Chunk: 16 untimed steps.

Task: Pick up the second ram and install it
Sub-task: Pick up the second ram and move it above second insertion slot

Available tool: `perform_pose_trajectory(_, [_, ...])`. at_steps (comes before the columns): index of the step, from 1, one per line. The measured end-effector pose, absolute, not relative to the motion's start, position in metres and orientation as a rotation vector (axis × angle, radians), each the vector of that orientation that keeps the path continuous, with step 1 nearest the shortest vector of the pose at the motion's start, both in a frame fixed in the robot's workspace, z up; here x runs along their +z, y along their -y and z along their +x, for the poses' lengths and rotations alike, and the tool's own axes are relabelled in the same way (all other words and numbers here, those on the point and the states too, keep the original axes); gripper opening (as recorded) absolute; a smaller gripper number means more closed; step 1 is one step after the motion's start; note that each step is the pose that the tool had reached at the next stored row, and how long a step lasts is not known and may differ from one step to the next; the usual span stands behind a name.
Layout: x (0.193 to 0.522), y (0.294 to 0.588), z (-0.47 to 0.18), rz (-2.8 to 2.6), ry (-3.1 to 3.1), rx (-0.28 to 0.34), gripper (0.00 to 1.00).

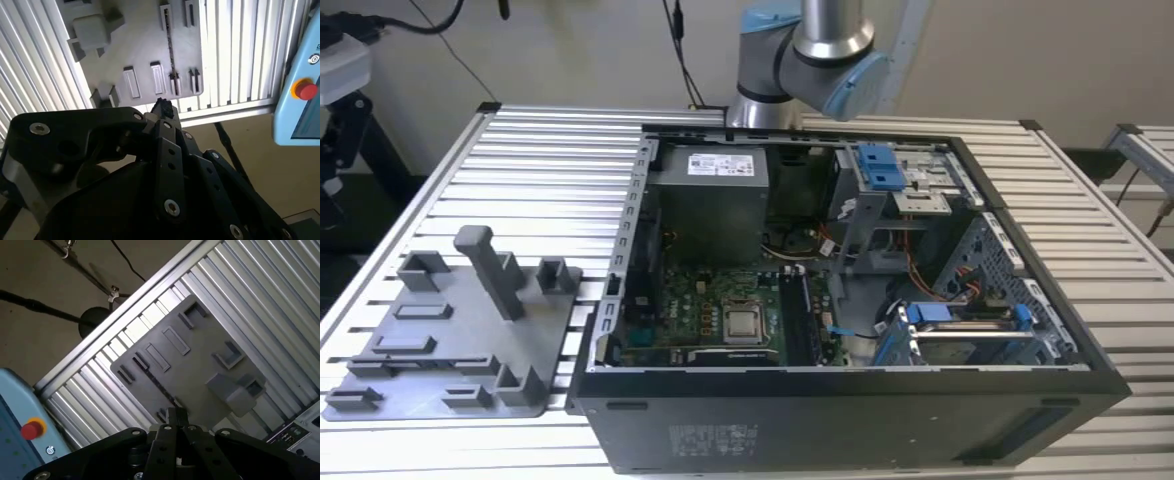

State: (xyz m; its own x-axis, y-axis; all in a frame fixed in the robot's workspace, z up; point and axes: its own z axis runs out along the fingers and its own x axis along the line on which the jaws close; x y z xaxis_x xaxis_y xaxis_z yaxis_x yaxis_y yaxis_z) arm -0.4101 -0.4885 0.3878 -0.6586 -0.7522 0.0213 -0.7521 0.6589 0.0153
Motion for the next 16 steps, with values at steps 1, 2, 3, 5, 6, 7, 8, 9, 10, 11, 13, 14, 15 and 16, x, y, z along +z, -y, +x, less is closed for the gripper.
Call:
perform_pose_trajectory(1, [0.3877,0.4874,-0.4102,1.301,2.831,-0.006,0.11])
perform_pose_trajectory(2, [0.3876,0.4858,-0.4105,1.311,2.826,-0.005,0.11])
perform_pose_trajectory(3, [0.3875,0.484,-0.411,1.319,2.821,-0.003,0.11])
perform_pose_trajectory(5, [0.3871,0.481,-0.4119,1.335,2.813,0.0,0.11])
perform_pose_trajectory(6, [0.3868,0.4802,-0.4125,1.344,2.808,0.001,0.11])
perform_pose_trajectory(7, [0.3867,0.4801,-0.4134,1.355,2.803,0.002,0.11])
perform_pose_trajectory(8, [0.3867,0.48,-0.414,1.368,2.796,0.004,0.11])
perform_pose_trajectory(9, [0.3867,0.48,-0.4141,1.385,2.788,0.004,0.11])
perform_pose_trajectory(10, [0.3867,0.4801,-0.4143,1.4,2.78,0.004,0.11])
perform_pose_trajectory(11, [0.3866,0.48,-0.4144,1.415,2.772,0.005,0.11])
perform_pose_trajectory(13, [0.3865,0.4801,-0.4145,1.446,2.757,0.005,0.11])
perform_pose_trajectory(14, [0.3865,0.4801,-0.4145,1.464,2.747,0.006,0.11])
perform_pose_trajectory(15, [0.3865,0.4802,-0.4145,1.482,2.737,0.006,0.11])
perform_pose_trajectory(16, [0.3864,0.4802,-0.4145,1.502,2.726,0.006,0.11])
